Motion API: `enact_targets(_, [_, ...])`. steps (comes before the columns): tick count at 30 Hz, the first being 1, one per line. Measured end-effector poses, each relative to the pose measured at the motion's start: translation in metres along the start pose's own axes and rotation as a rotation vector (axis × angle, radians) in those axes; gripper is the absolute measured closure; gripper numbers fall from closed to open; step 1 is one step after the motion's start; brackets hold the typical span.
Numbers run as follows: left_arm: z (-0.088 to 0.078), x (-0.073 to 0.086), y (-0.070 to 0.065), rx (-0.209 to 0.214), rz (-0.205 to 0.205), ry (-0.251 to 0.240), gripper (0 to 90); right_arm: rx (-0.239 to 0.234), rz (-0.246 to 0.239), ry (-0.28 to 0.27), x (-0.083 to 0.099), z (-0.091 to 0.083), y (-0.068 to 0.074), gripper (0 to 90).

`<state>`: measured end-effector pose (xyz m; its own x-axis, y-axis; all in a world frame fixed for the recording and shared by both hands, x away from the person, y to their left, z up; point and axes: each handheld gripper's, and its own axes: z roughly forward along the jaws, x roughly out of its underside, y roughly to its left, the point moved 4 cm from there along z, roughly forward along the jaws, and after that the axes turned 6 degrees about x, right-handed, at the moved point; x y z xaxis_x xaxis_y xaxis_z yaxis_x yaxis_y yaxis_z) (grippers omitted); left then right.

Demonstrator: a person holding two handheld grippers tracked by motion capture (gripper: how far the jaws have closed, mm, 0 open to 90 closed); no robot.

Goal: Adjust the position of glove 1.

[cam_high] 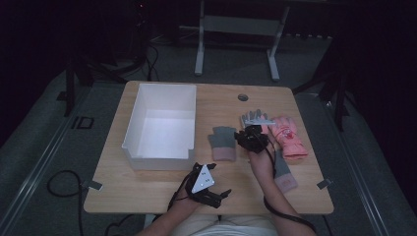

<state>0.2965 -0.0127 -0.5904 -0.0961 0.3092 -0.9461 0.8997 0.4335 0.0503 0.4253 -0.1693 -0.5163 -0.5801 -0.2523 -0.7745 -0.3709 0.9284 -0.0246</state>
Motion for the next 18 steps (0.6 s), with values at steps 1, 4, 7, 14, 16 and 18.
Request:
enact_targets(1, [0.000,0.000,0.000,0.000,0.000,0.000,2.3,-0.007,-0.007,-0.003,0.000,-0.003,-0.003,72.1])
enact_targets(4, [0.000,0.000,0.000,0.000,0.002,-0.002,2.3,0.000,-0.054,-0.006,0.006,-0.015,-0.019,71.8])
enact_targets(7, [0.000,0.000,0.000,0.001,-0.003,-0.002,2.3,0.001,-0.067,-0.014,0.013,-0.025,-0.035,72.0])
enact_targets(14, [0.000,0.000,0.000,0.001,0.000,0.000,2.3,0.007,-0.134,-0.027,0.038,-0.047,-0.070,72.1])
enact_targets(16, [0.000,0.000,0.000,0.000,0.000,0.000,2.3,0.021,-0.142,-0.017,0.045,-0.051,-0.077,72.2])
enact_targets(18, [0.000,0.000,0.000,0.002,-0.002,-0.001,2.3,0.022,-0.142,-0.015,0.055,-0.054,-0.086,72.2])
